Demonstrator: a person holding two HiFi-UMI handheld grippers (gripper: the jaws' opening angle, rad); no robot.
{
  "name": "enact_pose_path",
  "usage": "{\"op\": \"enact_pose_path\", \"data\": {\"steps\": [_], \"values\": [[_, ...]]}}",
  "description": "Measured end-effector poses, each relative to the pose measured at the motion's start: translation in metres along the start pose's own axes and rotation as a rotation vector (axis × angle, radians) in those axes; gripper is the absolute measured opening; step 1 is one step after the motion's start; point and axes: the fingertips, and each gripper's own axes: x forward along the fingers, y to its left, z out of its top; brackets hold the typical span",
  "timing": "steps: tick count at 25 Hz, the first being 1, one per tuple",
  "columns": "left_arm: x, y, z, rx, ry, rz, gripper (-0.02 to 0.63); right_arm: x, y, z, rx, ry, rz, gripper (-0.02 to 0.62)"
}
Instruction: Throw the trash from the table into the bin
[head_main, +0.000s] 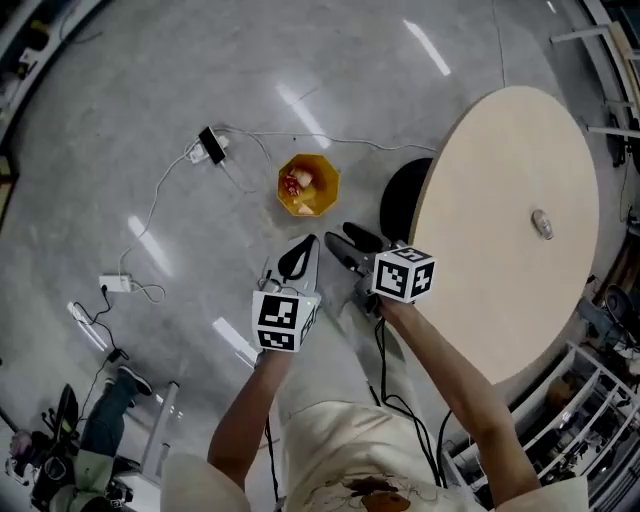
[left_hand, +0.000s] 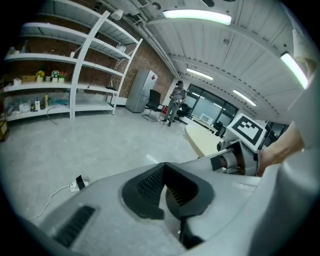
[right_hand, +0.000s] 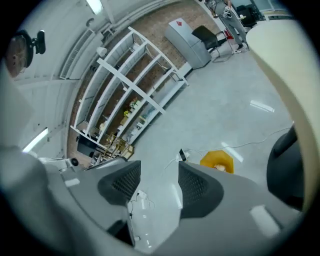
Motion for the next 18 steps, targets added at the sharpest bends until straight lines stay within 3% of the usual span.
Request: {"op": "enact_pose_path", "data": {"steps": [6,9,12,18], "values": [[-0.028,-0.073,0.018,0.017,-0.013,-0.013,0.006,-0.111,0.052,0.030,-0.166,-0.201,0.081,0.145],[-0.047,-0.117,0.016,0.029,-0.017,-0.025,0.006,-0.174,0.058,0.025,-0.211,-0.279,0.065,0.086],[-0.057,-0.161,0.022,0.059,-0.023,-0.046,0.006,-0.239,0.040,0.018,-0.146,-0.373,0.039,0.043],[-0.043,-0.241,0.034,0.232,-0.011,-0.180,0.006,-0.348,-0.026,0.002,-0.033,-0.605,-0.085,0.034]]}}
